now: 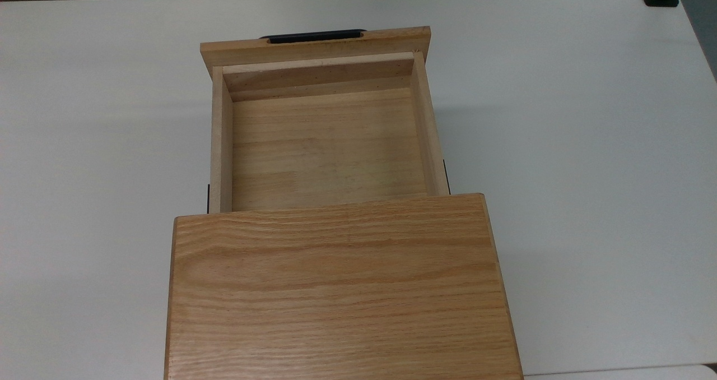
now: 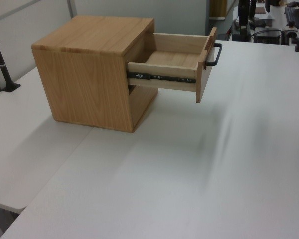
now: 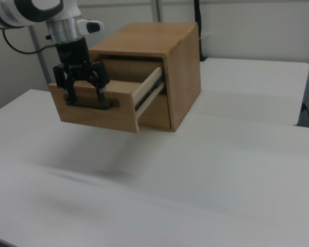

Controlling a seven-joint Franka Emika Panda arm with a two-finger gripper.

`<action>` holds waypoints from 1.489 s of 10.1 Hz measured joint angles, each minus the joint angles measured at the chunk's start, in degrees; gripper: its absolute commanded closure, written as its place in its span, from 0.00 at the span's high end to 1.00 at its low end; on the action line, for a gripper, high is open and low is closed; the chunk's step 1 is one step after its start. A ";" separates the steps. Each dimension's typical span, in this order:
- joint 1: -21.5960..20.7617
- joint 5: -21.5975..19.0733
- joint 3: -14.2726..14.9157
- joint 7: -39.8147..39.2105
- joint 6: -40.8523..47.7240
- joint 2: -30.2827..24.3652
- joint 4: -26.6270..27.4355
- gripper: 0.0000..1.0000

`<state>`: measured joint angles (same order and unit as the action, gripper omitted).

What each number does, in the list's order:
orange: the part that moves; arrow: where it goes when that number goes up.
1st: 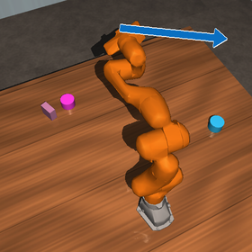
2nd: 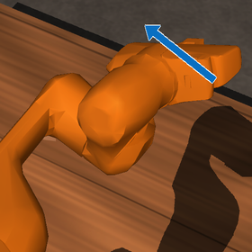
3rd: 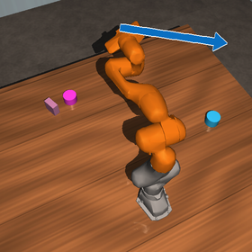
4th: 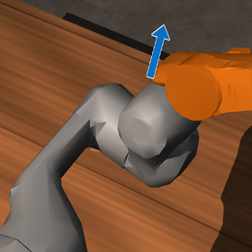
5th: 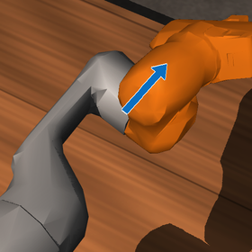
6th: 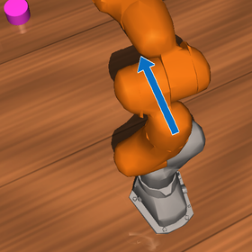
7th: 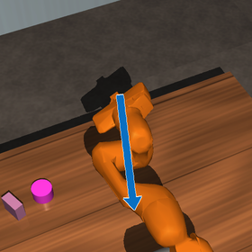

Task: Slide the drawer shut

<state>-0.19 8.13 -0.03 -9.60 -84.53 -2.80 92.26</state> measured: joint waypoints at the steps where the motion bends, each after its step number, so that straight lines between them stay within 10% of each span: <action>1: 0.08 0.00 0.00 0.00 0.52 -0.02 -0.05 1.00; 5: 0.02 -2.05 -0.09 0.00 4.06 -0.61 -0.06 0.96; 7: 0.04 -2.05 -0.09 0.00 4.07 -0.61 -0.06 0.32; 9: -0.30 -2.12 -0.10 -0.74 4.11 -0.37 0.85 0.09; 15: -1.20 -8.19 -0.15 -0.79 -5.88 2.44 4.33 0.00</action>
<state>-1.39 -0.06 -0.18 -10.38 -90.41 -0.36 96.59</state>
